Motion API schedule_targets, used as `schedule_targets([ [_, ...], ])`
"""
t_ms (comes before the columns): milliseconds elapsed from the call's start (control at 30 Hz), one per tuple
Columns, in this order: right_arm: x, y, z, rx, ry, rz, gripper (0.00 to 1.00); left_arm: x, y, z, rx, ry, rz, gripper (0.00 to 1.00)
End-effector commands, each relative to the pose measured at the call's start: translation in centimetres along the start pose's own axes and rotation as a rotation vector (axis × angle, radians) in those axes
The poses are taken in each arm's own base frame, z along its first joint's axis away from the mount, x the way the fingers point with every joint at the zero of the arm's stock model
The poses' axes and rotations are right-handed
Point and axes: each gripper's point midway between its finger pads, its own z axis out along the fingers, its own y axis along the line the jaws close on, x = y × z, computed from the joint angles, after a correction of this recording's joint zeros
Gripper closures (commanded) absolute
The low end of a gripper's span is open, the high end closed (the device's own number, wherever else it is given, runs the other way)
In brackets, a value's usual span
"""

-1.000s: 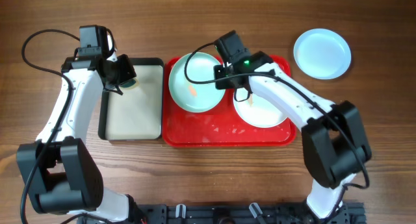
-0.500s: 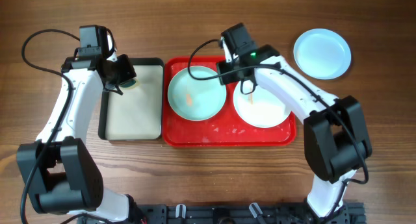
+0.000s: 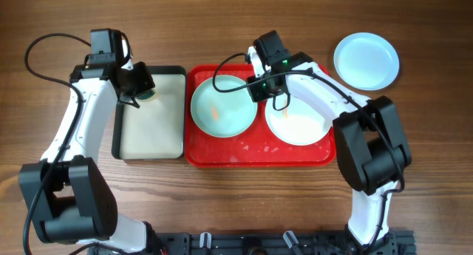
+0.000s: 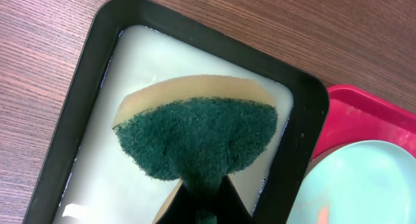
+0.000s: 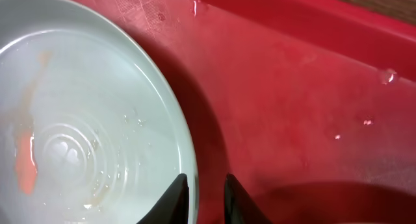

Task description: Clean dirty plates on tray and stack at the side

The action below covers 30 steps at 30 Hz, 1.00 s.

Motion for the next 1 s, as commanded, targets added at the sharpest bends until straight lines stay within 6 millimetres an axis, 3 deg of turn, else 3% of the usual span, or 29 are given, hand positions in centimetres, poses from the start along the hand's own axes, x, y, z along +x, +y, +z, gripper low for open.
schedule_targets([
  [0,0.3,0.5,0.4,-0.024,0.024,0.029,0.81,-0.2,-0.5,-0.2,0.019,-0.005,0.028,0.96],
  [200,0.6,1.4,0.4,-0.074,0.042,0.032,0.89,-0.1,-0.5,-0.2,0.019,-0.004,0.027,0.96],
  [400,0.8,2.1,0.3,-0.114,0.052,0.064,0.88,-0.1,-0.5,-0.2,0.018,-0.003,0.027,0.96],
  [500,0.9,2.1,0.3,-0.113,0.057,0.095,0.96,-0.1,-0.5,-0.2,0.018,-0.003,0.027,0.96],
  [700,0.3,0.5,0.4,-0.023,0.028,0.166,0.96,-0.1,-0.5,-0.2,0.018,-0.003,0.027,0.96],
  [967,0.3,0.5,0.4,-0.019,0.028,0.265,0.96,-0.1,-0.5,-0.2,0.018,-0.003,0.027,0.96],
])
